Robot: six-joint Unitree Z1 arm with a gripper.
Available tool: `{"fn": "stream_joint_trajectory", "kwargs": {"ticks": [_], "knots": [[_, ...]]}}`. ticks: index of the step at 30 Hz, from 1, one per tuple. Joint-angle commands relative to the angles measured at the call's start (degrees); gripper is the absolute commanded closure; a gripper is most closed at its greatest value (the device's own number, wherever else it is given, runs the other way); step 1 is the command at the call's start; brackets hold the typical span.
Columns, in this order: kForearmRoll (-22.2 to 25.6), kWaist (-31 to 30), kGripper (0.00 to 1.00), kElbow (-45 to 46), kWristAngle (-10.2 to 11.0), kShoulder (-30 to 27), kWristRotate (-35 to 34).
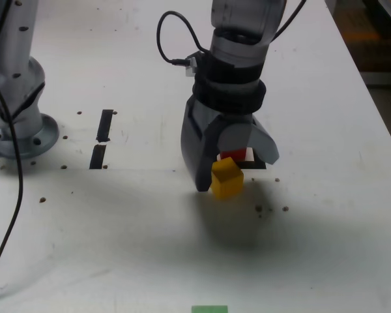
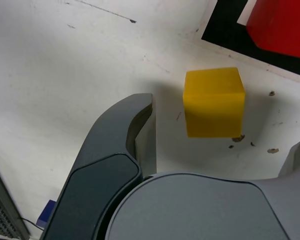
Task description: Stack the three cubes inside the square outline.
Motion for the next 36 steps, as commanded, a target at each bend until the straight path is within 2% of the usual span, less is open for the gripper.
{"fn": "stream_joint_trajectory", "kwargs": {"ticks": [1, 18, 28, 36], "knots": [[-0.26, 0.38, 0.06, 0.46, -0.22, 0.36, 0.32], [-1.64, 0.94, 0.17, 2.13, -2.19, 1.86, 1.52], [-3.05, 0.94, 0.18, 3.0, -2.62, 2.31, 1.89], [-4.2, 0.94, 0.31, 3.53, -2.69, 2.33, 1.95]]}}
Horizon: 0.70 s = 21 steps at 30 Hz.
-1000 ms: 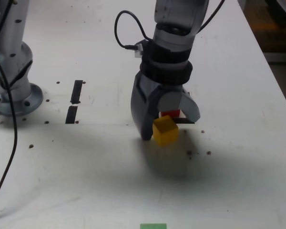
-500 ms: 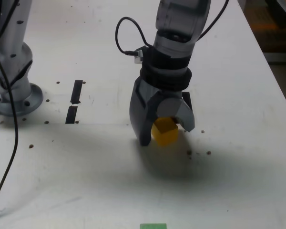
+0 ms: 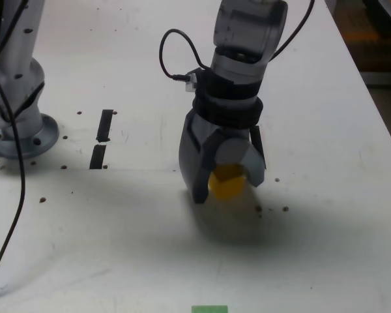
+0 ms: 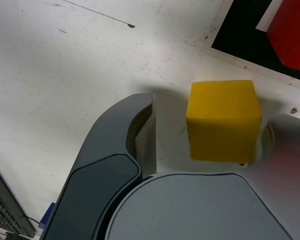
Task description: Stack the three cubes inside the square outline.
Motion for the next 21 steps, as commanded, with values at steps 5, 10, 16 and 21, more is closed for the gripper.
{"fn": "stream_joint_trajectory", "kwargs": {"ticks": [5, 10, 16, 21], "knots": [[-2.72, 0.06, 0.4, 1.47, -0.52, 0.38, 0.15], [-4.99, 0.05, 0.51, 2.25, -0.75, 0.44, 0.31], [-5.19, -0.68, 0.54, 2.2, -0.9, 0.14, -0.23], [-2.48, -2.31, 0.54, 2.16, 0.11, -1.81, -3.62]]}}
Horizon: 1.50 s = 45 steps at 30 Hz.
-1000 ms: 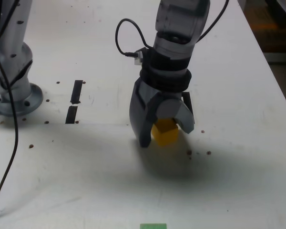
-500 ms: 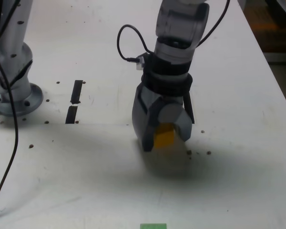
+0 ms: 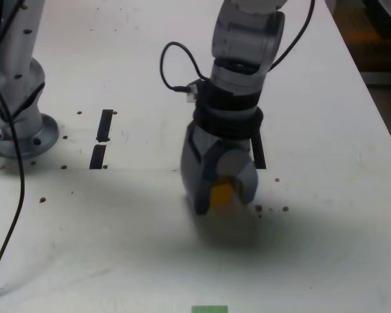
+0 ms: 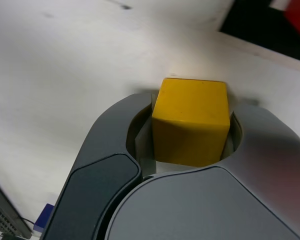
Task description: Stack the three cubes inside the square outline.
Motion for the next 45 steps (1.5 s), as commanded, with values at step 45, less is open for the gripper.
{"fn": "stream_joint_trajectory", "kwargs": {"ticks": [45], "knots": [[14.93, 6.13, 0.57, -10.61, 7.29, -6.9, 17.84]]}}
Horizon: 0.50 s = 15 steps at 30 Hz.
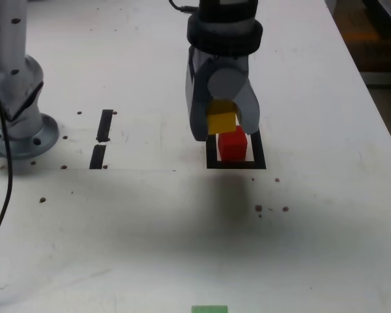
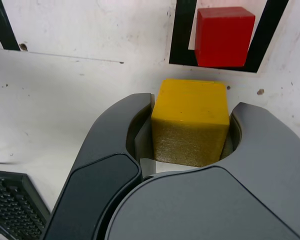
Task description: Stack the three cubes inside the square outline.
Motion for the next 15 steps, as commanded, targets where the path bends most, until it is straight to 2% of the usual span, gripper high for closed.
{"fn": "stream_joint_trajectory", "kwargs": {"ticks": [1, 8, 15], "knots": [[-0.68, 0.43, 0.57, 0.33, -0.14, 0.65, 0.54], [-4.19, 2.11, 0.57, 0.68, -0.32, 3.0, 3.13], [-4.98, 3.6, 0.57, 0.91, -0.36, 4.08, 4.2]]}}
